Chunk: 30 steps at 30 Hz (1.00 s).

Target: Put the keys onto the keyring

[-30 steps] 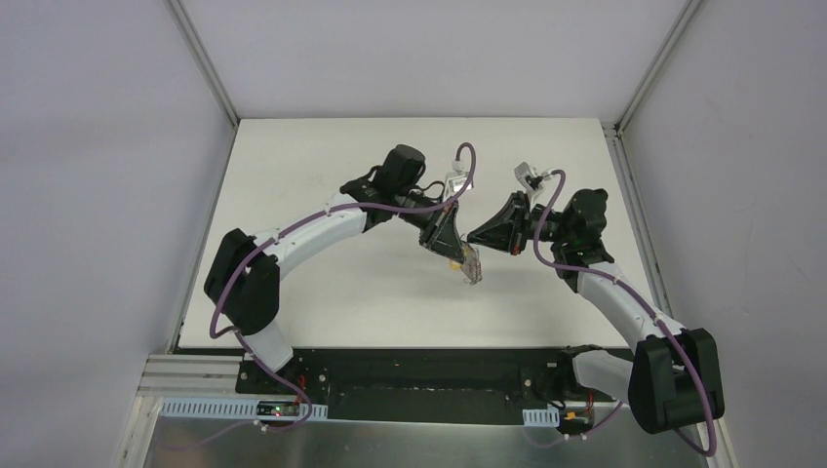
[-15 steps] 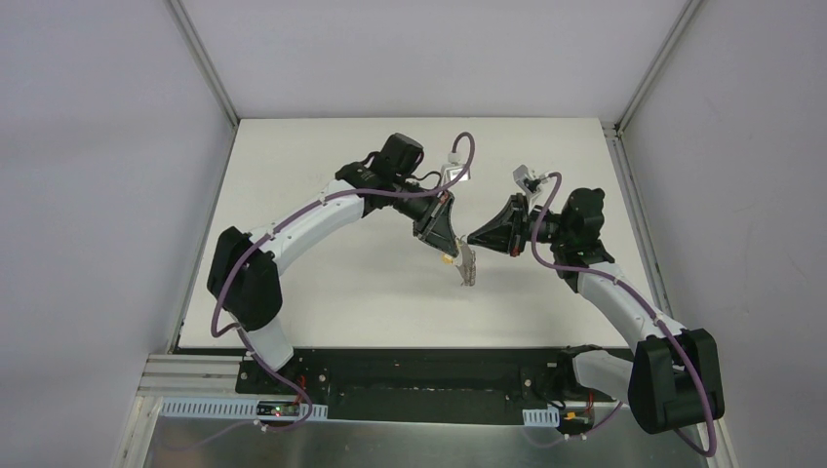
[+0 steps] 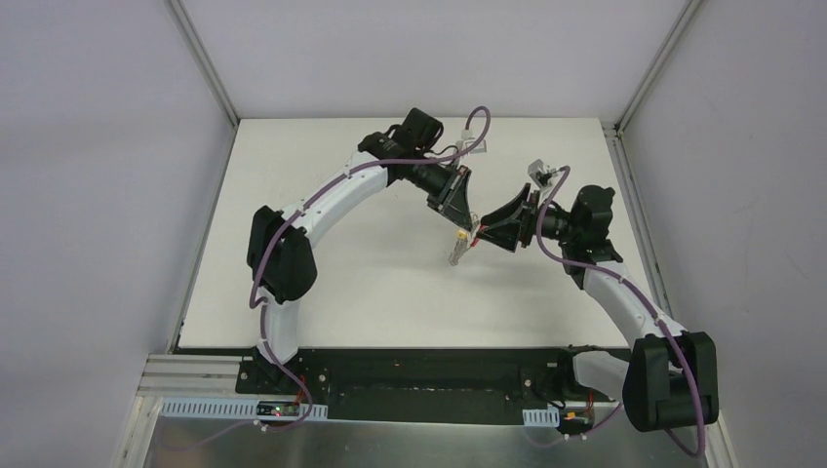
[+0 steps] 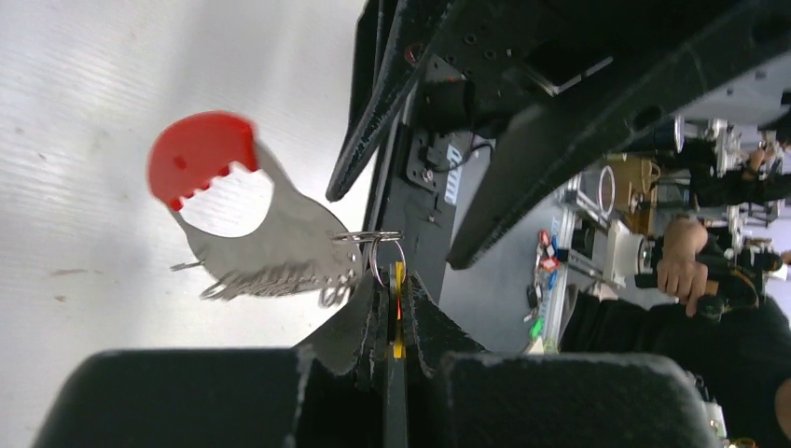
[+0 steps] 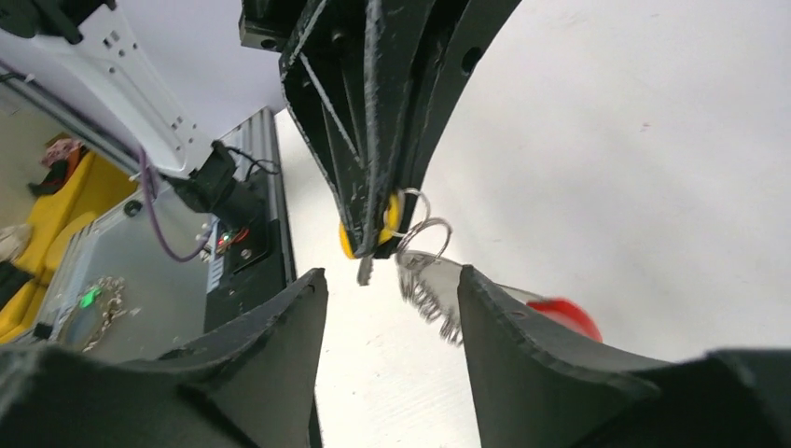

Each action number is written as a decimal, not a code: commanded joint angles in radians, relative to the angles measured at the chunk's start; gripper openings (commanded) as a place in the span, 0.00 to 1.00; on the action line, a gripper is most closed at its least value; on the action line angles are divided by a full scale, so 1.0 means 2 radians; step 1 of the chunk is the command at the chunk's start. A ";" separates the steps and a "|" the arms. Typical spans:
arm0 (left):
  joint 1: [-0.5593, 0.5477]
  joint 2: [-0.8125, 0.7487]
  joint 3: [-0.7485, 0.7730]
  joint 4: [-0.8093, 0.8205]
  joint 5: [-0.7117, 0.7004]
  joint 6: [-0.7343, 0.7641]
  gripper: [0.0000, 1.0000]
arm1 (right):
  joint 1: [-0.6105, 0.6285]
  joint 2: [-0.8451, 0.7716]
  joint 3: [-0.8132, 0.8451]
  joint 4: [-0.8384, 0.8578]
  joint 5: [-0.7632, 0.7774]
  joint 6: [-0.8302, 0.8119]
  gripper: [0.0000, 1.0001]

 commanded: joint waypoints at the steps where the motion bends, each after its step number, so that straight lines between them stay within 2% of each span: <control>1: 0.016 0.044 0.091 0.007 -0.010 -0.054 0.00 | -0.026 -0.019 0.031 -0.005 0.014 -0.008 0.60; 3: 0.023 0.084 0.148 0.015 -0.011 -0.079 0.00 | -0.037 -0.022 0.032 -0.006 0.015 -0.006 0.62; 5: 0.031 0.112 0.175 0.040 -0.007 -0.118 0.00 | -0.047 -0.024 0.033 -0.006 0.015 -0.006 0.64; 8: 0.043 0.133 0.154 0.103 -0.008 -0.171 0.00 | -0.058 -0.026 0.032 -0.006 0.015 -0.005 0.64; 13: 0.070 0.142 0.072 0.126 -0.032 -0.168 0.00 | -0.072 -0.029 0.030 -0.006 0.022 -0.007 0.66; 24: 0.083 0.094 -0.086 0.032 -0.063 -0.033 0.00 | -0.079 -0.029 0.026 -0.006 0.024 -0.008 0.67; 30: 0.083 0.090 -0.138 -0.022 -0.090 0.022 0.00 | -0.090 -0.025 0.025 -0.006 0.025 -0.008 0.68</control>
